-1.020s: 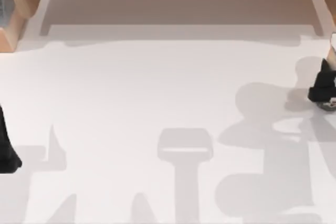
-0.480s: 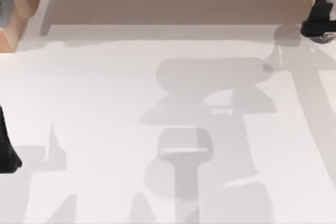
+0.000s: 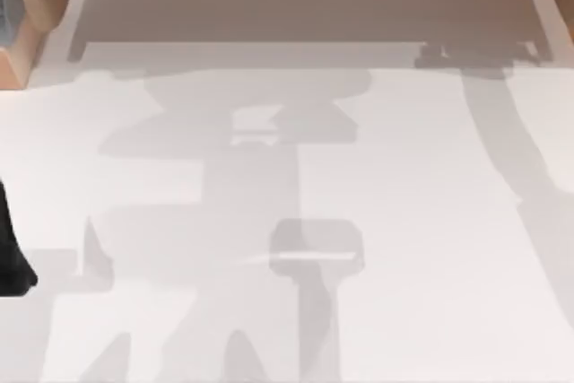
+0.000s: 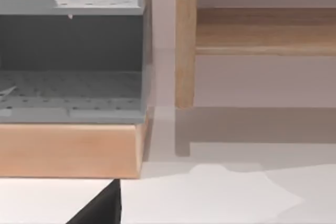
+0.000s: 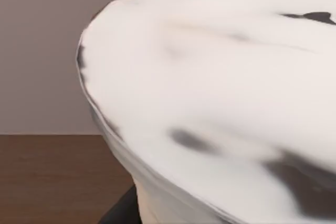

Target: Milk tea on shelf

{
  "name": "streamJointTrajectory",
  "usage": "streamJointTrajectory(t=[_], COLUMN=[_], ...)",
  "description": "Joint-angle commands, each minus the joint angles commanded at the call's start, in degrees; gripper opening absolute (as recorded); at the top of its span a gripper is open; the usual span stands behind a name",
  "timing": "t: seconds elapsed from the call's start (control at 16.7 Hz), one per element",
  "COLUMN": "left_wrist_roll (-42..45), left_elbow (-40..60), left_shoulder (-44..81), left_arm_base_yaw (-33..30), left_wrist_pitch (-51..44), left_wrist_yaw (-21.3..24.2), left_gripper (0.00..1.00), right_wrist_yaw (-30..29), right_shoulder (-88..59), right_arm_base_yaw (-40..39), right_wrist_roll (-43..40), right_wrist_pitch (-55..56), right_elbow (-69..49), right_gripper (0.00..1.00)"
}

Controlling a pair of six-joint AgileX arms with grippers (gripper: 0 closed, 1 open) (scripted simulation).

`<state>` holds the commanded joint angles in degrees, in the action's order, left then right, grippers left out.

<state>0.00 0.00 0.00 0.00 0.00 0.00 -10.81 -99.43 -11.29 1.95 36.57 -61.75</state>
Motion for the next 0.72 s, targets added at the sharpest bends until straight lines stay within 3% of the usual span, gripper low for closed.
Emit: streamJointTrajectory(t=[0.42,0.72], left_wrist_roll=[0.0,0.0], left_elbow=[0.0,0.0], left_shoulder=[0.0,0.0], left_arm_base_yaw=[0.0,0.0], left_wrist_pitch=[0.0,0.0], left_wrist_yaw=[0.0,0.0], left_gripper=[1.0,1.0], right_wrist_yaw=[-2.9,-3.9], right_shoulder=[-3.8,-4.6], right_arm_base_yaw=[-1.6,-1.9], right_wrist_roll=[0.9,1.3], right_wrist_pitch=[-21.1,-26.8], right_elbow=[-16.0,-20.5], right_gripper=[0.0,0.0])
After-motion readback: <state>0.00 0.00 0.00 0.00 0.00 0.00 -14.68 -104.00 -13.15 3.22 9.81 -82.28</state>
